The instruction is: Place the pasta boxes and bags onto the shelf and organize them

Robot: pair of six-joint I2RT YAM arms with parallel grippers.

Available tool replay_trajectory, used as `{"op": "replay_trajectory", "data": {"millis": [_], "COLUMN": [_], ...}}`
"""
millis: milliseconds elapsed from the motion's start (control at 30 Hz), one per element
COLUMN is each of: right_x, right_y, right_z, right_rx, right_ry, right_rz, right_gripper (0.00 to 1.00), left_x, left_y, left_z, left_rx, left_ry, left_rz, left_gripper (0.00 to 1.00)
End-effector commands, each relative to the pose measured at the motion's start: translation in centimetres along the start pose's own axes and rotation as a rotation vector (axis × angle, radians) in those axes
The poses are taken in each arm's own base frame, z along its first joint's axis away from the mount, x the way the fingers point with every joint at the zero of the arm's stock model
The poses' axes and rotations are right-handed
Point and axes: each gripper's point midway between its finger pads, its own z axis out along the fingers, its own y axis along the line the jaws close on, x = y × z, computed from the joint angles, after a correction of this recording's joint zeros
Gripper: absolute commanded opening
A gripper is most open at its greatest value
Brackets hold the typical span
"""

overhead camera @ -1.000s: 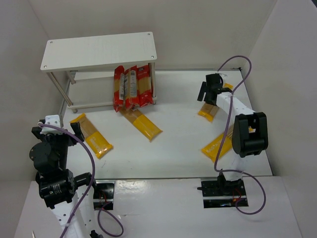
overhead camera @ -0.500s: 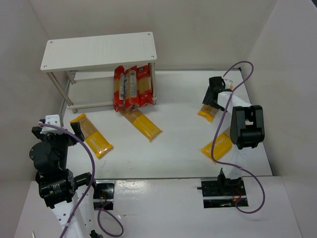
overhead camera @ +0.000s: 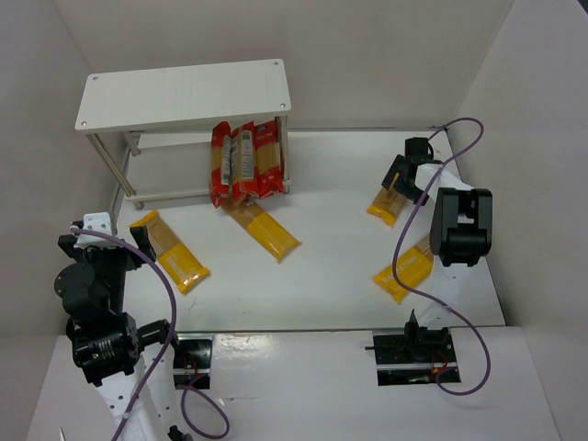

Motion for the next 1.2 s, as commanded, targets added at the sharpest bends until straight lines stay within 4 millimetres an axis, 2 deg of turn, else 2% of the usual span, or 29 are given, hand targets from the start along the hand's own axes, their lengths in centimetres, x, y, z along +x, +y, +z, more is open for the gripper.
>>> {"op": "replay_trajectory", "data": {"millis": [0,200,233,267,300,467,867,933,967,1033,1167], "right_x": [-2.2,-2.6,-2.0,-2.5,-1.9,-2.0,-1.3,-1.8,-1.1,-1.5,-0.9], "right_y": [2.2,3.1,2.6,2.6,2.6,2.1,2.9,3.1,3.0,3.1,3.0], "right_z": [-0.4,-0.3,0.2,0.2,0.5,0.8,2.1,2.0,2.4,2.2,2.9], "right_rx": [-0.082,-0.112,-0.088,-0.079,-0.067,-0.029,-0.017,-0.022,-0.02,-0.024,-0.015], "right_ry": [-0.04,-0.036,-0.02,-0.034,-0.021,-0.028,-0.003,-0.014,0.01,0.002,0.018], "right_rz": [0.036,0.046,0.042,0.044,0.033,0.041,0.01,0.013,0.008,-0.001,-0.005], "right_gripper": [1.0,1.0,1.0,1.0,1.0,1.0,1.0,1.0,1.0,1.0,1.0], "left_x": [-0.8,-0.8,-0.8,-0.8,-0.8,-0.8,-0.8,-0.8,-0.8,-0.8,-0.8], "left_y": [0.2,0.2,0.2,0.2,0.0,0.0,0.0,0.0,0.0,0.0,0.0], "left_z": [0.2,0.2,0.2,0.2,0.2,0.2,0.2,0.2,0.2,0.2,0.2], "left_rx": [-0.001,-0.001,-0.001,-0.001,0.008,0.008,0.008,0.008,0.008,0.008,0.008], "left_ry": [-0.03,-0.03,-0.03,-0.03,-0.031,-0.031,-0.031,-0.031,-0.031,-0.031,-0.031], "left_rz": [0.033,0.033,0.033,0.033,0.033,0.033,0.033,0.033,0.033,0.033,0.033], "left_gripper": [1.0,1.0,1.0,1.0,1.0,1.0,1.0,1.0,1.0,1.0,1.0]}}
